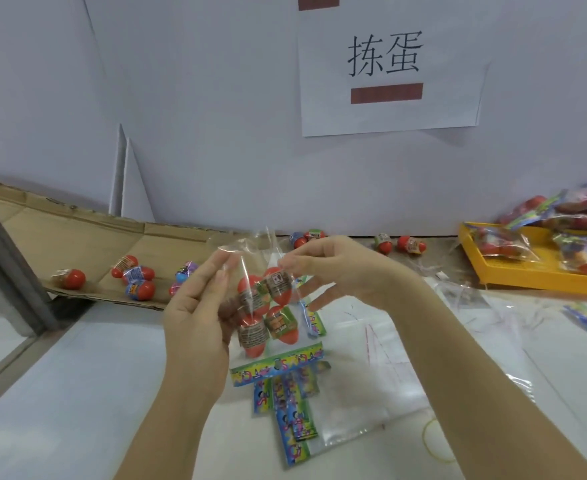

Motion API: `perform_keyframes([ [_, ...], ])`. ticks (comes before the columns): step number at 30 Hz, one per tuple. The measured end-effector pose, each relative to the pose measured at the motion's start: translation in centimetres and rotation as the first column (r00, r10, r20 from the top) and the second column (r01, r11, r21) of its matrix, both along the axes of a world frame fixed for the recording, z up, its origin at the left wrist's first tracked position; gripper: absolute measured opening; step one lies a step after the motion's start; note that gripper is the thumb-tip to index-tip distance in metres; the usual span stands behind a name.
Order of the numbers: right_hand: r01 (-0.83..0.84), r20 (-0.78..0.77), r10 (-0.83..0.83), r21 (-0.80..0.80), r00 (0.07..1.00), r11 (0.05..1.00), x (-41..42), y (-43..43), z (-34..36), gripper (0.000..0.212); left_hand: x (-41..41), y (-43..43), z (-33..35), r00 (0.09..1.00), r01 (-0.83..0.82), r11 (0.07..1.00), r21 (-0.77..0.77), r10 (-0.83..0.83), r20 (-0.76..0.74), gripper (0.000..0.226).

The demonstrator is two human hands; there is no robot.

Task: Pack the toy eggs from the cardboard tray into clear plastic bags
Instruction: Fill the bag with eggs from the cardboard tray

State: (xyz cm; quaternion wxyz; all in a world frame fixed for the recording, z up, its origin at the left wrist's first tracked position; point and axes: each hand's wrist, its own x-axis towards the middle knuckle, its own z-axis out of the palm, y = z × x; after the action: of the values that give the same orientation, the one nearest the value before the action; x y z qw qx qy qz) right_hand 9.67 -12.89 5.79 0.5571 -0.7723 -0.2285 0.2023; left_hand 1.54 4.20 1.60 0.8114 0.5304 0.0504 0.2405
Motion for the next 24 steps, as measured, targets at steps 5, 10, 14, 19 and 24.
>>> perform_keyframes([
  [5, 0.091, -0.009, -0.091, 0.166, 0.996, 0.982, -0.1, 1.2, -0.6, 0.013, -0.1, -0.1, 0.0, 1.000, 0.023, 1.000, -0.004, -0.023, 0.015, 0.025],
  [10, 0.164, 0.010, -0.171, 0.240, 0.985, 0.957, -0.4, 1.4, -0.4, 0.002, 0.1, 0.0, -0.2, 1.000, 0.006, 0.999, -0.038, -0.006, 0.015, 0.028],
  [14, 0.175, 0.009, -0.184, 0.277, 0.983, 0.945, -0.5, 1.5, -0.3, 0.002, 0.3, 0.1, -0.2, 0.999, -0.015, 0.997, -0.082, 0.012, -0.032, 0.024],
  [19, 0.193, -0.017, -0.198, 0.313, 0.980, 0.930, -0.5, 1.5, -0.4, 0.006, 0.4, 0.5, -0.2, 0.997, 0.042, 0.990, -0.138, -0.051, -0.065, 0.024],
  [24, 0.186, -0.054, -0.178, 0.334, 0.983, 0.924, -0.5, 0.8, 0.1, 0.010, 0.4, 0.6, 0.0, 0.996, 0.055, 0.995, -0.084, -0.060, -0.060, 0.017],
])
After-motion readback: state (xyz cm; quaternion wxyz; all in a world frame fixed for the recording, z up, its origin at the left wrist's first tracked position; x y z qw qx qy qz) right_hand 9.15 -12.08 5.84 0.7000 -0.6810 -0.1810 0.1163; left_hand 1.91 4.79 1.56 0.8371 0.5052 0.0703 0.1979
